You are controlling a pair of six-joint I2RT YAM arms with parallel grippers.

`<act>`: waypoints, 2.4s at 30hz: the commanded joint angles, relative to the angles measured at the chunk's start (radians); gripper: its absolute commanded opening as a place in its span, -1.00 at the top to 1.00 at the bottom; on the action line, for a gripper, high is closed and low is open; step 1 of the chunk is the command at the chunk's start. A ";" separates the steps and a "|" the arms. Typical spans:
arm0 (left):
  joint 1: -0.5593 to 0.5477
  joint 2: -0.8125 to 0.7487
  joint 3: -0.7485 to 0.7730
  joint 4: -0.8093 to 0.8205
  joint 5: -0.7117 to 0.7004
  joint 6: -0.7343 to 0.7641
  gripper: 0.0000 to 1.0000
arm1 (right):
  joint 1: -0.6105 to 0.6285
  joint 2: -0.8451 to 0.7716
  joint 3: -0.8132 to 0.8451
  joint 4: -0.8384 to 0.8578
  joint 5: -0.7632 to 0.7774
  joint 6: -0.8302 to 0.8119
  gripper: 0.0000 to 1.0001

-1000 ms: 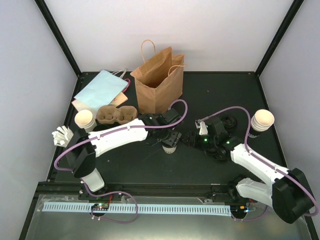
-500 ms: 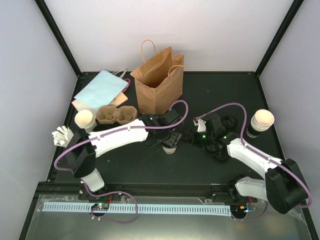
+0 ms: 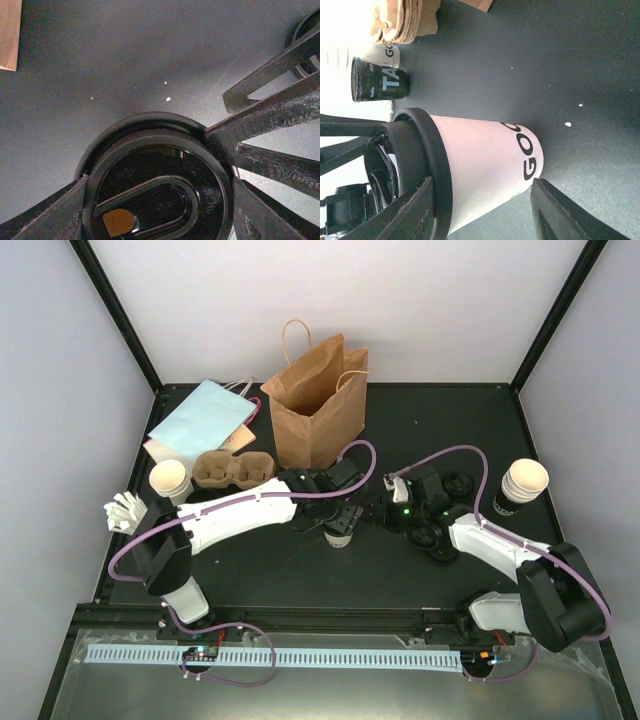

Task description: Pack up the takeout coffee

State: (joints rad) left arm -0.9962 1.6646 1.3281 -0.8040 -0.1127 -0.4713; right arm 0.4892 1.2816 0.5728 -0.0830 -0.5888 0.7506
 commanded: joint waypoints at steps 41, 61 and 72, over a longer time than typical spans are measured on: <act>-0.009 0.027 0.016 0.010 0.078 0.025 -0.45 | 0.002 0.154 0.173 -0.045 -0.005 -0.123 -0.09; 0.020 -0.015 -0.014 -0.001 0.156 0.158 -0.45 | -0.026 0.077 0.111 -0.023 -0.004 -0.099 0.02; 0.009 -0.001 -0.010 -0.008 0.164 0.185 -0.45 | -0.025 0.090 0.048 -0.006 -0.025 -0.110 0.09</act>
State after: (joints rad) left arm -0.9756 1.6596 1.3254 -0.8001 -0.0105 -0.3077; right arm 0.4660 1.3529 0.6540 -0.0971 -0.5900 0.6548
